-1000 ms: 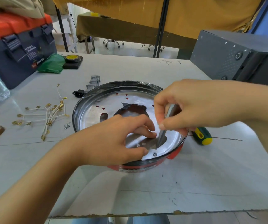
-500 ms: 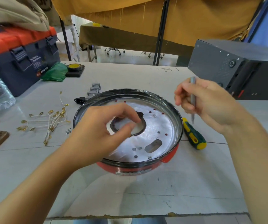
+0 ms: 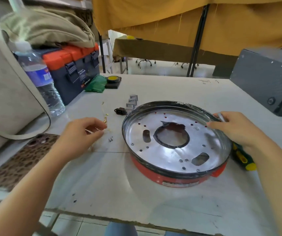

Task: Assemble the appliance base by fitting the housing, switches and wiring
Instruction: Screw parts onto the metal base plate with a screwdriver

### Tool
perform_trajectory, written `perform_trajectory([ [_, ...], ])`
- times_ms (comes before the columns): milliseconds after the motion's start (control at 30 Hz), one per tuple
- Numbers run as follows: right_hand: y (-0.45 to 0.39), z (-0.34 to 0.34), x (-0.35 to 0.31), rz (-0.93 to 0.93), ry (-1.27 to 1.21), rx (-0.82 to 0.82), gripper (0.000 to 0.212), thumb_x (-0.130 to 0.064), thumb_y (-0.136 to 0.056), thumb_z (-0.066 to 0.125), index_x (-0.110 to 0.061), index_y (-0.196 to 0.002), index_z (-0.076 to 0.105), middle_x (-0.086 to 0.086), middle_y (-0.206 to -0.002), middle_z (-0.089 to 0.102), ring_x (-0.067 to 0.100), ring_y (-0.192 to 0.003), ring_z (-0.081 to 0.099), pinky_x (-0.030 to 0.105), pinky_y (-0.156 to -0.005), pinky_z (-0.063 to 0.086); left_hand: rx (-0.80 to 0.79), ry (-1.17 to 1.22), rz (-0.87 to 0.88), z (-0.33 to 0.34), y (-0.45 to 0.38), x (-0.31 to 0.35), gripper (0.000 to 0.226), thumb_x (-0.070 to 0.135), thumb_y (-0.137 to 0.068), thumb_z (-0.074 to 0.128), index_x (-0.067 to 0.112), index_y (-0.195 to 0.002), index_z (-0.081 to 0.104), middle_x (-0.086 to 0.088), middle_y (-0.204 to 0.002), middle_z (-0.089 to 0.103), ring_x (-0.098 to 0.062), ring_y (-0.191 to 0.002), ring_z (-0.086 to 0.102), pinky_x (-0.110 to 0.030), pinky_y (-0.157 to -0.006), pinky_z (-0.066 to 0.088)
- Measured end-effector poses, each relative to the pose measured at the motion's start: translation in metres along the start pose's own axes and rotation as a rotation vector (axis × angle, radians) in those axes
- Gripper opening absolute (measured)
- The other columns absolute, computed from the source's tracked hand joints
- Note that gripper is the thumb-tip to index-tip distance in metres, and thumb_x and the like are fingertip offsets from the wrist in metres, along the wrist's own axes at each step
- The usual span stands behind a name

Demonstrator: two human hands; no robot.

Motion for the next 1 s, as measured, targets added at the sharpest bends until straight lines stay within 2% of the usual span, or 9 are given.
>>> perform_trajectory([
  [133, -0.001, 0.0, 0.004, 0.017, 0.01, 0.013, 0.022, -0.002, -0.082, 0.062, -0.017, -0.065, 0.064, 0.016, -0.074, 0.066, 0.029, -0.071, 0.059, 0.04, -0.07, 0.048, -0.079, -0.178, 0.029, 0.012, -0.004, -0.008, 0.013, 0.01, -0.08, 0.069, 0.019, -0.09, 0.071, 0.012, -0.079, 0.063, 0.003, -0.07, 0.054, -0.003, -0.061, 0.036],
  [267, -0.005, -0.001, 0.007, 0.015, 0.073, 0.009, 0.026, -0.003, -0.082, 0.06, -0.02, -0.061, 0.063, 0.01, -0.072, 0.066, 0.028, -0.068, 0.059, 0.037, -0.067, 0.047, -0.072, -0.238, 0.018, 0.021, -0.009, -0.008, 0.007, 0.019, -0.077, 0.072, 0.023, -0.079, 0.066, 0.009, -0.078, 0.06, -0.008, -0.072, 0.052, -0.019, -0.061, 0.035],
  [333, -0.004, 0.0, 0.006, 0.003, 0.098, -0.008, 0.023, -0.004, -0.083, 0.059, -0.019, -0.066, 0.065, 0.009, -0.072, 0.067, 0.029, -0.069, 0.061, 0.039, -0.066, 0.05, -0.041, -0.29, 0.005, 0.023, -0.01, -0.008, 0.007, 0.023, -0.077, 0.071, 0.023, -0.077, 0.065, 0.012, -0.076, 0.053, -0.011, -0.074, 0.048, -0.026, -0.064, 0.033],
  [433, -0.005, 0.001, 0.002, -0.03, 0.152, -0.035, 0.009, -0.005, -0.083, 0.057, -0.006, -0.083, 0.066, 0.02, -0.083, 0.067, 0.04, -0.08, 0.062, 0.05, -0.075, 0.053, -0.033, -0.337, 0.02, 0.026, -0.011, -0.008, 0.007, 0.024, -0.078, 0.071, 0.023, -0.074, 0.066, 0.014, -0.073, 0.045, -0.012, -0.075, 0.044, -0.027, -0.067, 0.031],
  [500, -0.005, 0.001, 0.0, -0.054, 0.169, -0.056, 0.01, -0.005, -0.083, 0.057, -0.007, -0.085, 0.067, 0.019, -0.085, 0.068, 0.04, -0.084, 0.063, 0.051, -0.078, 0.053, -0.041, -0.349, 0.031, 0.027, -0.011, -0.008, 0.009, 0.024, -0.079, 0.07, 0.024, -0.072, 0.064, 0.012, -0.073, 0.045, -0.014, -0.076, 0.045, -0.026, -0.068, 0.029],
  [633, -0.006, 0.001, -0.003, -0.107, 0.217, -0.123, 0.011, -0.006, -0.085, 0.058, -0.01, -0.083, 0.068, 0.016, -0.084, 0.068, 0.037, -0.084, 0.063, 0.048, -0.079, 0.052, 0.008, -0.255, 0.022, 0.026, -0.008, -0.009, 0.016, 0.014, -0.076, 0.068, 0.021, -0.065, 0.059, 0.005, -0.072, 0.057, -0.013, -0.072, 0.05, -0.024, -0.06, 0.032],
  [733, -0.008, 0.0, -0.005, -0.147, 0.278, -0.156, 0.011, -0.007, -0.086, 0.058, -0.011, -0.083, 0.068, 0.015, -0.083, 0.068, 0.035, -0.084, 0.062, 0.044, -0.077, 0.052, 0.072, -0.133, -0.013, 0.023, -0.007, -0.007, 0.013, 0.008, -0.074, 0.067, 0.016, -0.066, 0.06, 0.004, -0.065, 0.062, -0.004, -0.065, 0.053, -0.011, -0.055, 0.034],
  [867, -0.012, -0.001, -0.008, -0.191, 0.329, -0.213, 0.014, -0.007, -0.088, 0.058, -0.015, -0.088, 0.07, 0.009, -0.088, 0.07, 0.028, -0.087, 0.062, 0.04, -0.08, 0.05, 0.095, -0.003, 0.012, 0.019, -0.008, 0.001, 0.015, 0.007, -0.075, 0.071, 0.014, -0.068, 0.061, 0.006, -0.063, 0.063, 0.006, -0.055, 0.052, -0.004, -0.054, 0.036],
  [1000, -0.015, -0.001, -0.012, -0.243, 0.388, -0.265, 0.018, -0.01, -0.09, 0.058, -0.025, -0.092, 0.069, -0.001, -0.091, 0.07, 0.019, -0.087, 0.062, 0.036, -0.08, 0.049, 0.046, 0.163, -0.002, 0.015, -0.013, 0.005, 0.016, 0.006, -0.079, 0.069, 0.02, -0.073, 0.066, -0.002, -0.071, 0.068, -0.012, -0.067, 0.06, -0.017, -0.065, 0.045],
])
Point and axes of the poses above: each hand's wrist, its own y-axis away from the middle knuckle, its own z-axis out of the palm, x = y × z, the point moved 1 cm from there along -y, towards the middle knuckle
